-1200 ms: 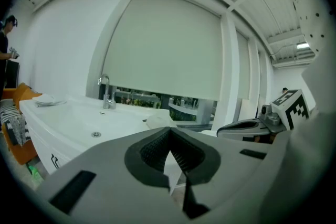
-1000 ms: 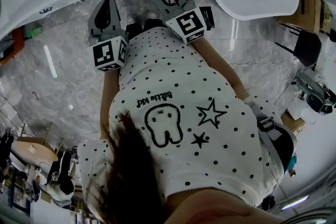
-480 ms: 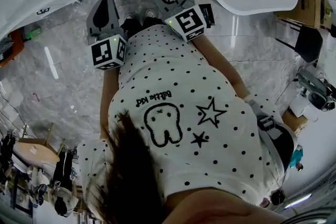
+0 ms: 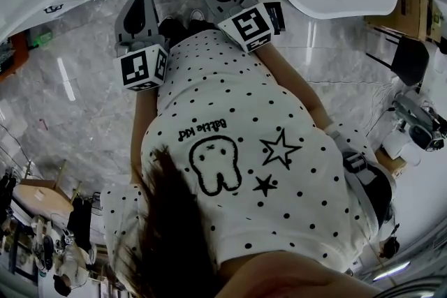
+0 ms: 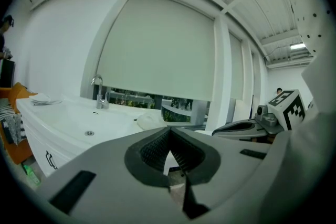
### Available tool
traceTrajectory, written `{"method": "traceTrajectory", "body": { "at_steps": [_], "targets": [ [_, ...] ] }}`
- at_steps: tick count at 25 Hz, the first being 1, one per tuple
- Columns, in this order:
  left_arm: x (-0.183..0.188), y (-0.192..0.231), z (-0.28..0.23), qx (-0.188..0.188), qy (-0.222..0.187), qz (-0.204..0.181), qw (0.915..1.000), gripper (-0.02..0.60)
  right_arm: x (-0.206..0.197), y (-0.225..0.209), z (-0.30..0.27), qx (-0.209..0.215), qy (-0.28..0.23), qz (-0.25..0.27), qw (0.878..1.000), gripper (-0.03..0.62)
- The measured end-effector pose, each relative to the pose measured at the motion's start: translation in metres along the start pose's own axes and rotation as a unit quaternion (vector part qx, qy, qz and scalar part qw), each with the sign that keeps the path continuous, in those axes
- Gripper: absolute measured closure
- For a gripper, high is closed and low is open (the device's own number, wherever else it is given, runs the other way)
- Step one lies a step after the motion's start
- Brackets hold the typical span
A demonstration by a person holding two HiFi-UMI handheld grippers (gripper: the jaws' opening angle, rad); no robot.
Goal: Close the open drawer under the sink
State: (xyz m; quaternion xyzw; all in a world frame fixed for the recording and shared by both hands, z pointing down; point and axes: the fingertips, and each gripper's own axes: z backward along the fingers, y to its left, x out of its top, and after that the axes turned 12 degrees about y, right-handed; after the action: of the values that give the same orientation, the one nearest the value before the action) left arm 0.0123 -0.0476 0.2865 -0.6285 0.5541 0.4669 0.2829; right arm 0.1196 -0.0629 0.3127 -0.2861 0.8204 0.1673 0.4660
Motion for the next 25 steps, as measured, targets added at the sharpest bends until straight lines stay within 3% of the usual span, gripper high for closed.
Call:
{"method": "traceTrajectory", "body": {
  "at_steps": [25],
  "targets": [
    [-0.007,-0.016,0.011,-0.013,0.008,-0.006,0.9999,0.577,-0.002,0.009,0.017,0.001,-0.007,0.005,1.0,0.58]
  ]
}}
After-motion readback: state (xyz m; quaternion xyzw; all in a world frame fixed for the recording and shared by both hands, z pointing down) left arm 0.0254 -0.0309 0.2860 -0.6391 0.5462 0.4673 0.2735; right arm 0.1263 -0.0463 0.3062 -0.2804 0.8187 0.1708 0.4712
